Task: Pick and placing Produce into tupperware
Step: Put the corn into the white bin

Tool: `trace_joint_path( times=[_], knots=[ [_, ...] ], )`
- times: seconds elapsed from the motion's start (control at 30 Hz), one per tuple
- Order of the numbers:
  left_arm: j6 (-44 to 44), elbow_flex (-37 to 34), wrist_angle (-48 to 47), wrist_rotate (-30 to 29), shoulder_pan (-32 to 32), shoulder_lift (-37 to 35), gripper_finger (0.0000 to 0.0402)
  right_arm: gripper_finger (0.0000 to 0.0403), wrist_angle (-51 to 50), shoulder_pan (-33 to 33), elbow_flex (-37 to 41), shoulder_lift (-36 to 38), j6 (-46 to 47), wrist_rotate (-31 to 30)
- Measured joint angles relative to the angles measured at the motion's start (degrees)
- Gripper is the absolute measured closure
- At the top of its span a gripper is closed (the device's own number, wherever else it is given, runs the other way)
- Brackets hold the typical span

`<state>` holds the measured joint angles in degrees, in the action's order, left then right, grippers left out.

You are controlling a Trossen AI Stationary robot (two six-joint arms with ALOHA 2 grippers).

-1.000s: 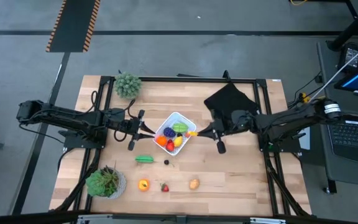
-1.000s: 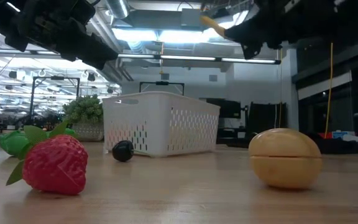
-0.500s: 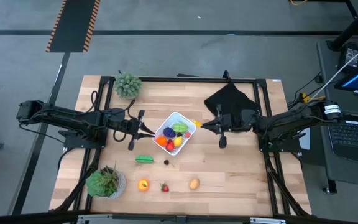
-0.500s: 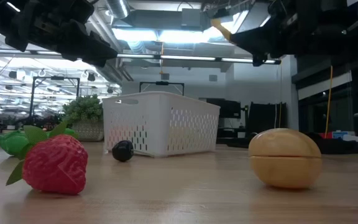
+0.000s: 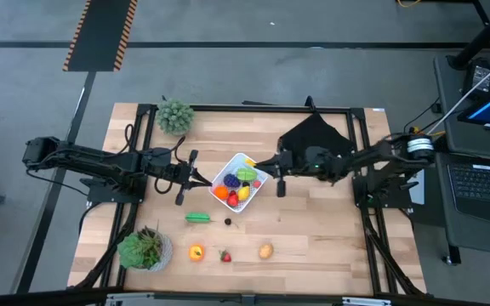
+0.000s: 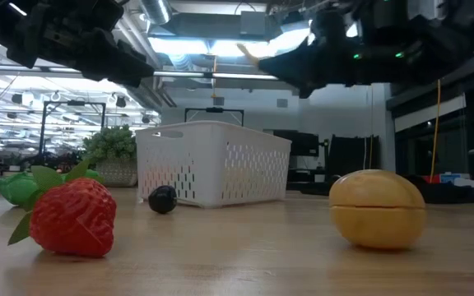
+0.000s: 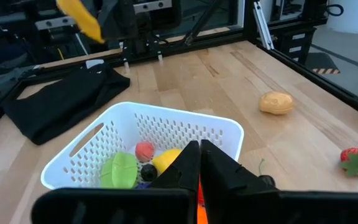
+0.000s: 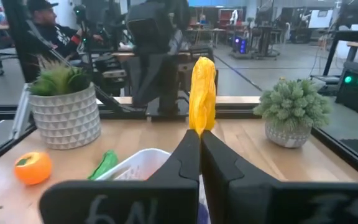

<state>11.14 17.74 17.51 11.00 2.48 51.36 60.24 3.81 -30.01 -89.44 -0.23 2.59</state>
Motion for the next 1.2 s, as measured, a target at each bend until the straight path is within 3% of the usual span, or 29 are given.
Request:
trace_joint_path(
  times=[0.23, 0.63, 0.93, 1.07, 1.2],
  knots=[
    [0.0, 0.0, -1.83, 0.02, 0.0, 0.01, 0.0394, 0.0399, -4.04, 0.41, -8.29, -7.25, 0.24, 0.26],
    [-0.02, 0.02, -3.07, 0.02, -0.02, 0.01, 0.0359, 0.0398, -56.36, 3.63, -31.32, -7.92, 5.28, 4.67],
    [0.0, 0.02, -3.16, 0.02, -0.02, -0.01, 0.0337, 0.0398, -88.06, 4.63, -48.02, -15.03, 7.48, 7.83],
    [-0.04, 0.02, -3.42, 0.0, -0.02, 0.01, 0.0329, 0.0398, -98.98, 4.77, -55.41, -19.23, 6.62, 7.49],
    [-0.04, 0.02, -3.42, 0.02, -0.02, 0.01, 0.0321, 0.0398, -101.69, 4.74, -59.71, -21.94, 5.35, 7.39]
  ],
)
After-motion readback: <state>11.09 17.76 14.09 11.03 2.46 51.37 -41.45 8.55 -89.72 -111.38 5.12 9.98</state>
